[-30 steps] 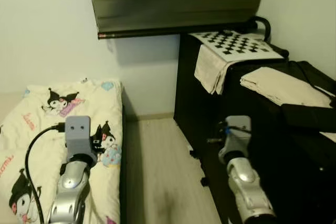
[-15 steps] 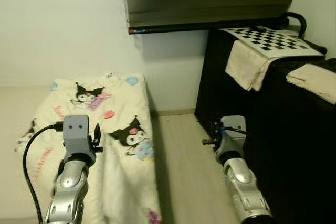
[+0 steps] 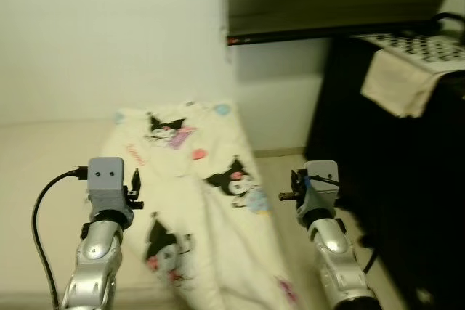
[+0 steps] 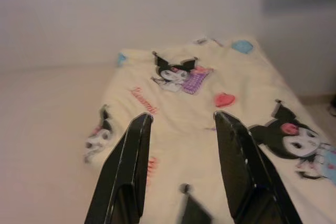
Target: Clean up the room
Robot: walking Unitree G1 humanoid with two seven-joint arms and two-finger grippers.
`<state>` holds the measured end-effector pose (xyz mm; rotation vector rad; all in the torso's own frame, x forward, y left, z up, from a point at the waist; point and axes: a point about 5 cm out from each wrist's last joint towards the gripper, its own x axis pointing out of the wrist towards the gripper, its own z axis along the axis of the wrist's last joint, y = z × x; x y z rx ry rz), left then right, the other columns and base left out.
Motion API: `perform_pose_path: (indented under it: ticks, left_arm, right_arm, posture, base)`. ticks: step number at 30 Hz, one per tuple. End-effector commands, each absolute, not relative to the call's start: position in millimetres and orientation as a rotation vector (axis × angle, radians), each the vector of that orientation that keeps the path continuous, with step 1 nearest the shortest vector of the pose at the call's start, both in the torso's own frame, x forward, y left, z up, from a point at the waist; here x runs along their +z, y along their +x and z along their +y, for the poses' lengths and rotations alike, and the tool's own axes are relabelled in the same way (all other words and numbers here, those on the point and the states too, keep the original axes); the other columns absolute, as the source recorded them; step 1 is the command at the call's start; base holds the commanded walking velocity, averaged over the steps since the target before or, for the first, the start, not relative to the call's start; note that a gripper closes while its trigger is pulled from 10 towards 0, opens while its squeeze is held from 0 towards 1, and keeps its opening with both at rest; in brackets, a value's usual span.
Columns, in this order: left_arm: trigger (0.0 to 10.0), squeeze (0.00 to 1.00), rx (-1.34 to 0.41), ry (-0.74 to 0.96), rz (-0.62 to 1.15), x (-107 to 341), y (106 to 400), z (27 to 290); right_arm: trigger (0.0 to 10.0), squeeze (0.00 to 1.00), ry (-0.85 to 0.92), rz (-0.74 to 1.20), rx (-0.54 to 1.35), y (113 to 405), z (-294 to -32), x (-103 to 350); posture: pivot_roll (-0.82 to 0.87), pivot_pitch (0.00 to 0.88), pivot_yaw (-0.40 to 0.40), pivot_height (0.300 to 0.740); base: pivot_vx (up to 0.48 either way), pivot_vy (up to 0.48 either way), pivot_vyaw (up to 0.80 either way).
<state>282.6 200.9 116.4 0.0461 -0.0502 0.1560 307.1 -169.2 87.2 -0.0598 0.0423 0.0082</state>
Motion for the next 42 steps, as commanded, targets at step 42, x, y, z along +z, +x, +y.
perform_pose_path:
  ticks: [42]
  left_arm:
    - [10.0,0.0,0.114,0.092,0.032,108.8,285.3,184.9]
  right_arm:
    - [10.0,0.0,-0.025,0.06,-0.002,309.9,-168.3,86.6]
  posture:
    - [-0.05,0.02,0.042,0.74]
  base:
    - [0.0,-0.16,0.0]
